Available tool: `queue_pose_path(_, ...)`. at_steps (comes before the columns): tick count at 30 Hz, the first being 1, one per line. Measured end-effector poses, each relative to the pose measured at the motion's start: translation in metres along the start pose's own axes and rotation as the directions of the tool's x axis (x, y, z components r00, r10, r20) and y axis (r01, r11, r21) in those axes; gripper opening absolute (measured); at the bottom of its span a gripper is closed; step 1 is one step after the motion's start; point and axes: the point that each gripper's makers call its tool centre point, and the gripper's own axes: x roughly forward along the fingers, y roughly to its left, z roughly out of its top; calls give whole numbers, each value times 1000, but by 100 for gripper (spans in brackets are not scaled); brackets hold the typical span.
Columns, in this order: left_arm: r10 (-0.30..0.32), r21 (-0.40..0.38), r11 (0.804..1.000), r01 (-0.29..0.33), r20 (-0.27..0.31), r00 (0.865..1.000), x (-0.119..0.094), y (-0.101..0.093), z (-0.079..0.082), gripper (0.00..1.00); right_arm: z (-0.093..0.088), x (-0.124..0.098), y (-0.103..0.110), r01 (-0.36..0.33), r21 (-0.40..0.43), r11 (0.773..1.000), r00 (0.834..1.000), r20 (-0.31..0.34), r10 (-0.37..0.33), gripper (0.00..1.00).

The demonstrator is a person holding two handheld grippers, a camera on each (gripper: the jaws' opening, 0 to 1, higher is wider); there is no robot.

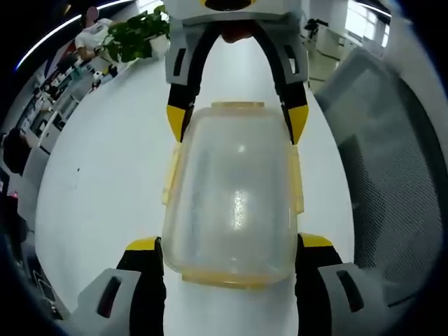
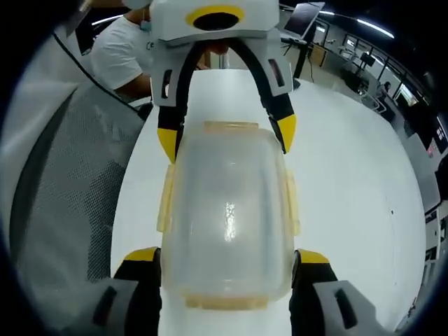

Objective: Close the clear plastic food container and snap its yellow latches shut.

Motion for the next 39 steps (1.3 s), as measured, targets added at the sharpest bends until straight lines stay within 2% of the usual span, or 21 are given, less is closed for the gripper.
queue_pose_path(13, 10, -22, 1000, -10, -2, 1000, 6, 57, 1, 74, 1, 1, -59, -21, -25, 999, 1000, -2, 21, 75)
queue_pose_path(20, 14, -30, 999, -15, -18, 1000, 10, 81, 2, 74, 0, 2, -85, -29, -34, 999, 1000, -11, 29, 75)
queue_pose_path(31, 15, -33, 999, -16, -26, 1000, 11, 85, 3, 75, 0, 2, -89, -27, -42, 999, 1000, -7, 27, 76)
queue_pose_path(37, 21, -2, 1000, -21, -46, 999, 12, 84, 0, 76, 1, 2, -89, -20, -39, 999, 1000, -4, 19, 77)
queue_pose_path(38, 21, 6, 1000, -21, -49, 999, 11, 83, 0, 78, 3, 1, -88, -16, -29, 999, 1000, 3, 16, 80)
queue_pose_path(39, 22, -14, 1000, -23, -46, 999, 11, 83, 0, 83, 5, 1, -89, 5, -38, 999, 1000, 14, -4, 90)
